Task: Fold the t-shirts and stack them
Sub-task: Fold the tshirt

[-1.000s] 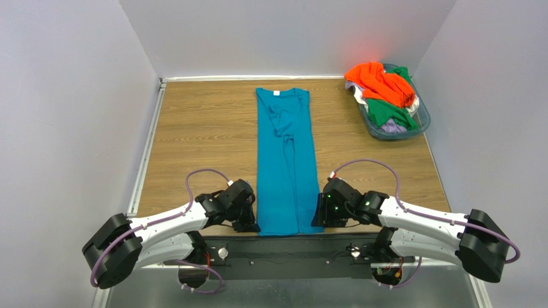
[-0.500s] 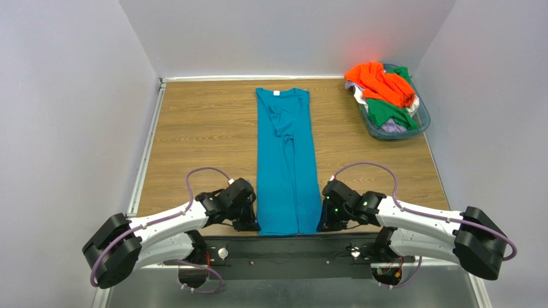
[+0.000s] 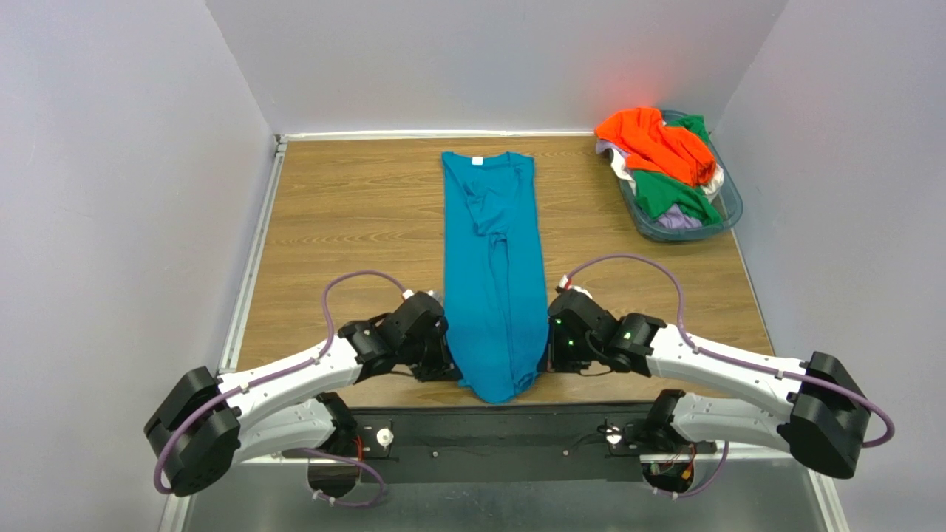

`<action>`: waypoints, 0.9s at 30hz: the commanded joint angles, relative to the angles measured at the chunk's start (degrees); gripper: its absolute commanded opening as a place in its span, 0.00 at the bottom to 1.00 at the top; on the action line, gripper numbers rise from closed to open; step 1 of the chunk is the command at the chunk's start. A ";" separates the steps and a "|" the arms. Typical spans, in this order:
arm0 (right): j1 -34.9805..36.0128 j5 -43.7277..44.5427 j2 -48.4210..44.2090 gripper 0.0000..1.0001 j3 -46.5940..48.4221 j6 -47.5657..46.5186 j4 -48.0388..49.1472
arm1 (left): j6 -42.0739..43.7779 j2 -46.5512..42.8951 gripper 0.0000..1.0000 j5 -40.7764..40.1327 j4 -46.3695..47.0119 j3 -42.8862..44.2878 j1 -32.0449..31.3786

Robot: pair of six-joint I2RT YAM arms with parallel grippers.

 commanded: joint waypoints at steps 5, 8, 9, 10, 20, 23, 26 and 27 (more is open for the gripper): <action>0.12 14.29 4.75 0.01 8.50 -3.49 -0.69 | 8.22 6.34 0.00 -4.73 2.06 9.46 5.58; 0.04 18.76 6.86 0.01 11.49 -5.50 -0.60 | 10.34 8.80 0.00 -5.16 2.42 12.10 7.78; -0.05 20.87 8.00 0.01 12.89 -6.47 -0.60 | 11.31 9.59 0.00 -5.51 2.76 13.32 9.09; -0.14 21.67 8.53 0.01 13.60 -6.91 -0.60 | 11.66 9.86 0.00 -5.51 3.12 13.77 9.80; -4.18 25.46 16.18 0.01 23.54 -13.59 2.03 | 17.90 14.25 0.00 -6.74 6.72 20.54 16.39; -5.85 25.37 18.90 0.01 25.99 -14.91 2.47 | 19.05 16.09 0.00 -6.74 8.30 22.03 17.80; -7.08 25.63 20.92 0.01 28.19 -16.32 3.17 | 19.49 18.20 0.00 -7.53 9.97 23.87 19.29; -7.52 26.42 21.97 0.01 28.90 -16.67 3.26 | 19.92 18.64 0.00 -7.36 10.32 24.32 19.56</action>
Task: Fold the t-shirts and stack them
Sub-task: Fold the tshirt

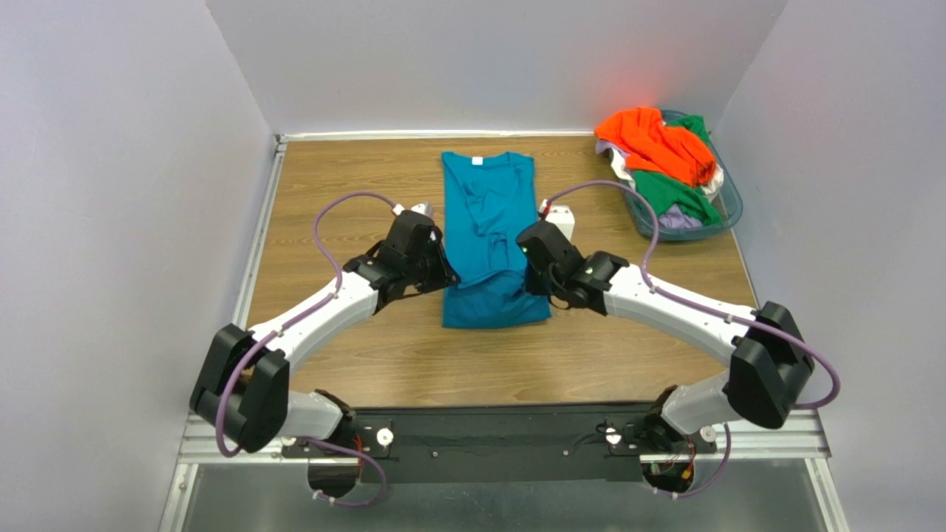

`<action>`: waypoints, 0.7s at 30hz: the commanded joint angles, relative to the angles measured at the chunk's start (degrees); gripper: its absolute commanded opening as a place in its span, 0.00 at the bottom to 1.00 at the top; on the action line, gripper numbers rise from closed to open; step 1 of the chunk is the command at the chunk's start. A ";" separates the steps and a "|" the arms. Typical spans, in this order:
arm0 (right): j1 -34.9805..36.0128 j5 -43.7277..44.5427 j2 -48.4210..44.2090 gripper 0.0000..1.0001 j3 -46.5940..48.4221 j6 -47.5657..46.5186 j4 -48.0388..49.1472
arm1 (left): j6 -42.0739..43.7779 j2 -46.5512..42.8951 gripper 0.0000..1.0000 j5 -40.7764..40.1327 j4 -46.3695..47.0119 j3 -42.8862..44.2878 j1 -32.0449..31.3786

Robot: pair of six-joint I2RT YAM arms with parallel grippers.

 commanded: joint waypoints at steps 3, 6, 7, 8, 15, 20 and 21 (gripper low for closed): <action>-2.23 5.25 4.08 0.01 5.65 -4.24 1.58 | 4.69 4.16 0.00 -1.89 3.31 4.24 2.34; -3.46 5.78 6.02 0.01 7.06 -5.38 1.76 | 5.58 6.09 0.00 -2.42 3.57 6.17 3.31; -3.73 5.78 6.55 0.01 8.02 -5.65 2.02 | 5.76 6.45 0.00 -2.42 3.75 6.70 3.83; -3.99 5.87 7.51 0.01 8.38 -6.00 2.02 | 5.76 6.89 0.00 -2.25 4.36 7.05 4.10; -6.02 5.52 11.38 0.01 11.19 -8.28 3.43 | 6.72 10.14 0.00 -1.37 5.86 9.43 6.12; -8.48 2.45 13.75 0.01 13.04 -9.51 4.92 | 7.86 13.39 0.00 -0.67 6.21 11.80 7.35; -9.00 1.57 14.72 0.01 13.48 -9.69 5.18 | 8.04 13.83 0.00 -0.66 6.30 12.50 7.44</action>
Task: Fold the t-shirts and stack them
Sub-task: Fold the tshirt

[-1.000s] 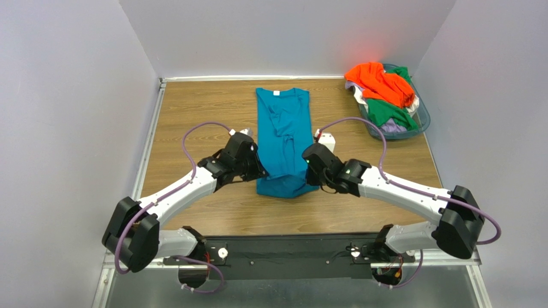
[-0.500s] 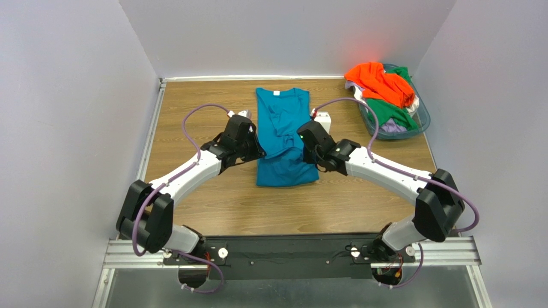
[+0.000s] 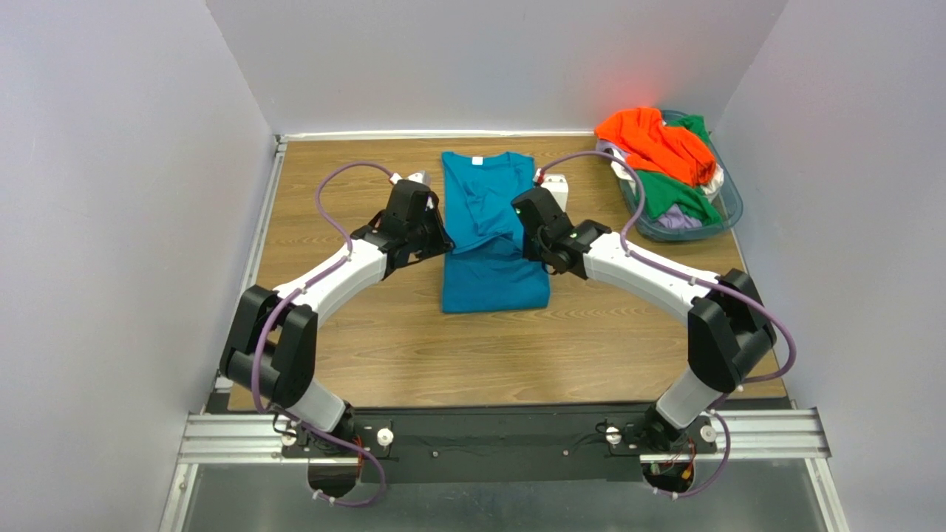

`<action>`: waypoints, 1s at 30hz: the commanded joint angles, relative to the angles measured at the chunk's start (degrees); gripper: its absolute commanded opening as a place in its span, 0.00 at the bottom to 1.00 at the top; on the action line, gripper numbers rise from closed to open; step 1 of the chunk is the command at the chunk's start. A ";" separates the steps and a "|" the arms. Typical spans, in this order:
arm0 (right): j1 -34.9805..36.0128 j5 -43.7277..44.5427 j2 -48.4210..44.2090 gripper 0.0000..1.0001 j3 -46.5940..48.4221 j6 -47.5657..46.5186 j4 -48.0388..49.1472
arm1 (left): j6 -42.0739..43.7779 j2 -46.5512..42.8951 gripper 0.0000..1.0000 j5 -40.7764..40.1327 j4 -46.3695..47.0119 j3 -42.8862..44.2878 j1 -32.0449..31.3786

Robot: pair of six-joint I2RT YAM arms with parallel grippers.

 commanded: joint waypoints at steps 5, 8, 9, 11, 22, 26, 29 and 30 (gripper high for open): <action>-2.63 -3.34 5.05 0.01 4.86 -2.39 2.61 | 2.76 5.30 0.00 0.80 1.91 4.65 1.35; -3.42 -3.87 6.20 0.01 5.74 -2.48 2.78 | 2.93 6.71 0.00 0.80 1.91 5.53 1.96; -3.94 -4.13 6.55 0.01 5.91 -2.48 2.87 | 3.02 7.06 0.00 0.63 1.82 5.70 2.14; -4.39 -4.84 7.25 0.01 6.53 -2.57 2.96 | 3.11 7.59 0.00 0.81 1.99 6.14 2.58; -6.06 -6.07 11.99 0.01 8.20 -1.52 3.31 | 4.51 12.42 0.00 1.51 2.61 8.07 3.19; -6.50 -6.07 13.49 0.01 8.64 -0.99 3.40 | 4.78 14.01 0.00 1.42 3.05 8.60 3.19; -6.76 -6.16 14.19 0.01 8.73 -0.64 3.40 | 4.95 15.41 0.00 2.03 3.66 9.57 3.28; -6.93 -6.07 14.72 0.01 8.81 -0.64 3.40 | 4.96 16.20 0.00 2.12 3.58 9.83 3.19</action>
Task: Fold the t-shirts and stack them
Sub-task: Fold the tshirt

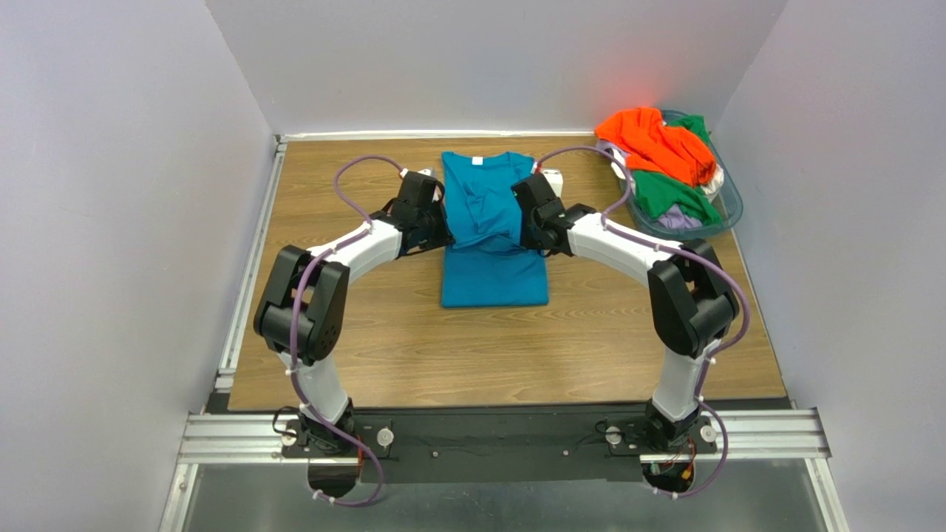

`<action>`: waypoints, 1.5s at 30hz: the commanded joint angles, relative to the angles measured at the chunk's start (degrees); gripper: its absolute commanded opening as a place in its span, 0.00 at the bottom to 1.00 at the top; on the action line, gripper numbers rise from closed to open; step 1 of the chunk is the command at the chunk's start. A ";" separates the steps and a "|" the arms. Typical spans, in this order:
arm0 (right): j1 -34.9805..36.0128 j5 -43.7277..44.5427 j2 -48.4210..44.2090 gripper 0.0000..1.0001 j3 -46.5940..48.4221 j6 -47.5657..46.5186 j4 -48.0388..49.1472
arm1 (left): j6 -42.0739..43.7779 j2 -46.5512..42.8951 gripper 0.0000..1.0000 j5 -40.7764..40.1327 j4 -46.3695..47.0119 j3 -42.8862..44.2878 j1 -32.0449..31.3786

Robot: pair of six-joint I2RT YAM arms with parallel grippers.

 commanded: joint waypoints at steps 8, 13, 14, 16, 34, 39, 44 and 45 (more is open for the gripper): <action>-1.96 0.95 3.89 0.27 4.43 1.09 0.65 | 1.57 3.98 0.18 0.68 0.80 4.49 0.83; -2.22 0.08 1.44 0.87 5.40 0.30 0.65 | 1.13 0.73 0.78 -2.31 -1.49 6.51 1.45; -2.22 -0.45 -0.22 0.97 5.23 0.39 0.65 | 0.96 -1.19 0.98 -2.57 -1.57 6.51 1.45; -2.22 -1.33 -2.34 1.00 4.18 1.00 0.65 | 0.78 -2.96 0.98 -2.22 -1.40 6.16 1.45; -2.22 -25.94 -10.10 1.00 -8.32 -2.42 5.21 | -2.64 -33.98 0.98 0.33 -1.31 -23.71 1.27; -2.22 -25.07 -3.76 1.00 -4.27 -3.04 6.45 | -3.53 -40.83 0.98 -5.37 -6.39 -25.57 1.36; -2.22 -22.44 2.04 1.00 0.12 -3.39 7.50 | -3.53 -44.88 0.98 -8.63 -9.13 -25.30 1.45; -2.22 -21.82 3.09 1.00 1.09 -3.57 7.50 | -3.53 -45.67 0.98 -9.51 -9.92 -25.39 1.45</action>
